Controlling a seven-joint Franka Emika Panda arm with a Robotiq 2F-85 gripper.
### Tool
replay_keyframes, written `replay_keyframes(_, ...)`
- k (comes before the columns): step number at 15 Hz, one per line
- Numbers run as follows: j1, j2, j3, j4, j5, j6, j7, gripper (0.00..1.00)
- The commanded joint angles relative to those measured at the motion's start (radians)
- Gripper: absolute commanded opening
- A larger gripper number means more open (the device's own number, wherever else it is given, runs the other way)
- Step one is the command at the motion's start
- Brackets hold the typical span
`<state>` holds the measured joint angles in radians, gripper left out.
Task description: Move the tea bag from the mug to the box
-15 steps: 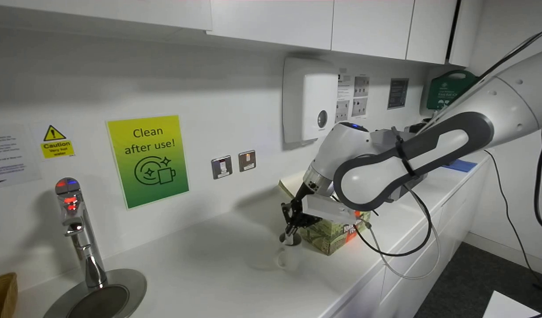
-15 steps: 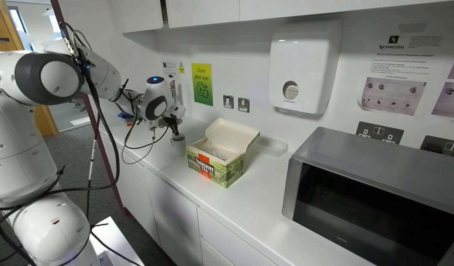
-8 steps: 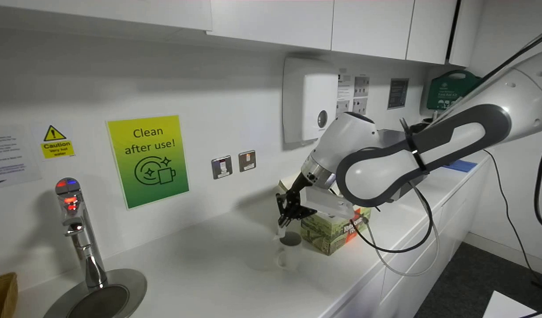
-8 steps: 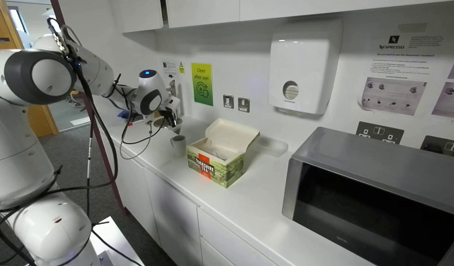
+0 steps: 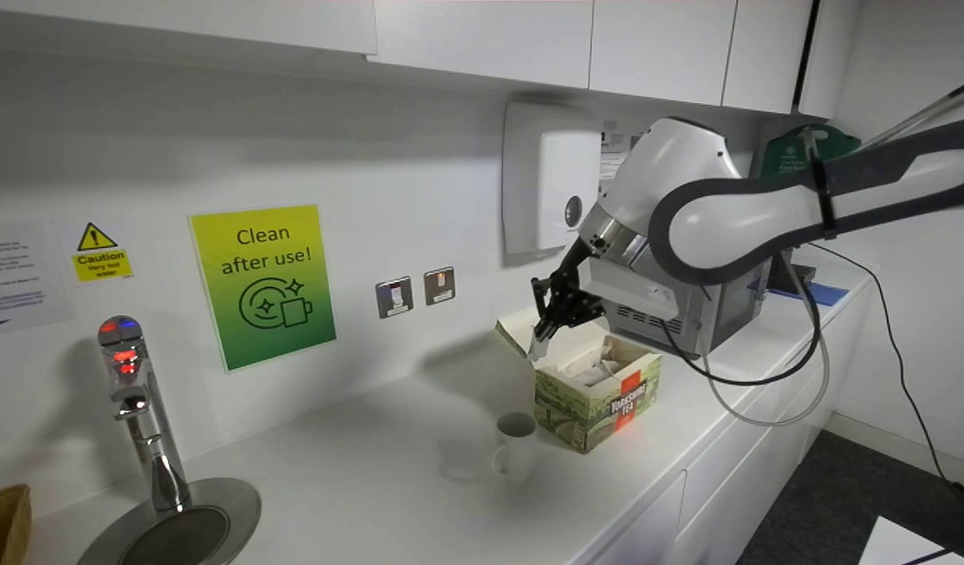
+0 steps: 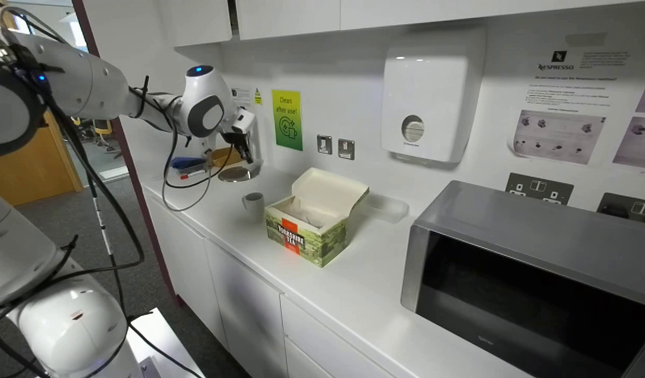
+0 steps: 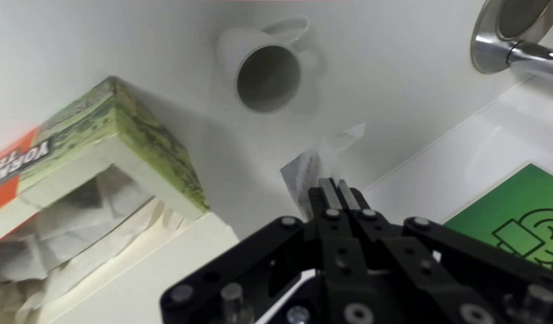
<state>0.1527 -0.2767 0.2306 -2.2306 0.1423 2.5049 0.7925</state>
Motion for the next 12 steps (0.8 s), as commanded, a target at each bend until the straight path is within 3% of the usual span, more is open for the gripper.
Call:
replay_keyframes(1,-0.078,-0.102,-0.014,0.024,-0.069,-0.171,0.051,0.0)
replay_keyframes(4,-0.146,-0.12,-0.034,0.069,-0.109,-0.251,0.068,0.0)
replay_keyframes(12,-0.252,0.012,-0.07,0.17,-0.19,-0.219,0.117,0.0)
